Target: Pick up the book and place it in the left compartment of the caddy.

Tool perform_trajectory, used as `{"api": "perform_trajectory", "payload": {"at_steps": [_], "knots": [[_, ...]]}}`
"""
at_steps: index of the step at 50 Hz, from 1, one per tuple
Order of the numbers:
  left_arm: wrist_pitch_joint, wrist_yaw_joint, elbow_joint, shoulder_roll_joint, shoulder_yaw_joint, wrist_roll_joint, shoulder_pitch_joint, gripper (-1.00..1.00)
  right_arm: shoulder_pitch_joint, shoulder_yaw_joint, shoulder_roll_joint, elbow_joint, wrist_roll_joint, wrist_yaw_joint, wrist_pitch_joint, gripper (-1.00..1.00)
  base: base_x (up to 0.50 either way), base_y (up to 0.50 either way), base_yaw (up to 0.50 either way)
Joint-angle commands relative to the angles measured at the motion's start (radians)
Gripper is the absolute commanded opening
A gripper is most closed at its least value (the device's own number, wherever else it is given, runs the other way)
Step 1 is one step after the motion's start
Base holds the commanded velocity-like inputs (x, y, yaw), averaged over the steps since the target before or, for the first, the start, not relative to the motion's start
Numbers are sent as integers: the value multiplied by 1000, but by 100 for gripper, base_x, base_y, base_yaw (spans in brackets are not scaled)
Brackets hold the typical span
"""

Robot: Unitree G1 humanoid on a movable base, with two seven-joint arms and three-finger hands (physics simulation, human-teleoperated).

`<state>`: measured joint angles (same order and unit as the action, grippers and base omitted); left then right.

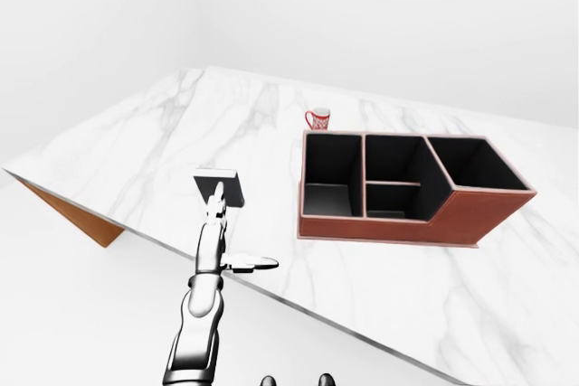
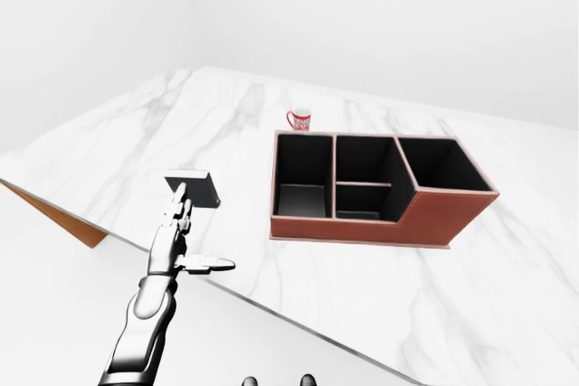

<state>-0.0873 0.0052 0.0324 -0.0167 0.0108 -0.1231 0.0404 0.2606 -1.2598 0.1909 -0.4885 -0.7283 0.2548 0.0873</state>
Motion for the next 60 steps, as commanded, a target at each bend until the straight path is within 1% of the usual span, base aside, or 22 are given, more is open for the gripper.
{"api": "perform_trajectory", "payload": {"at_steps": [1,28,34,44,48,60], "knots": [[0,-1,14,0,1,1,-3,100,1,1,-1,2,0,1,0,100,13,6,0],[0,-13,-31,2,-5,10,15,100,-2,1,1,7,3,2,0,100,14,6,0],[0,-22,-98,7,-16,12,45,100,0,1,0,5,1,2,0,100,14,6,0],[0,-26,-129,9,-20,14,56,100,0,-2,2,4,-3,0,0,100,14,6,0],[0,-23,-111,7,-15,15,47,100,4,-8,1,-8,-10,-2,0,100,14,6,0],[0,-17,-131,9,-19,6,58,100,4,-6,0,-5,-10,0,0,100,14,5,0]]}}
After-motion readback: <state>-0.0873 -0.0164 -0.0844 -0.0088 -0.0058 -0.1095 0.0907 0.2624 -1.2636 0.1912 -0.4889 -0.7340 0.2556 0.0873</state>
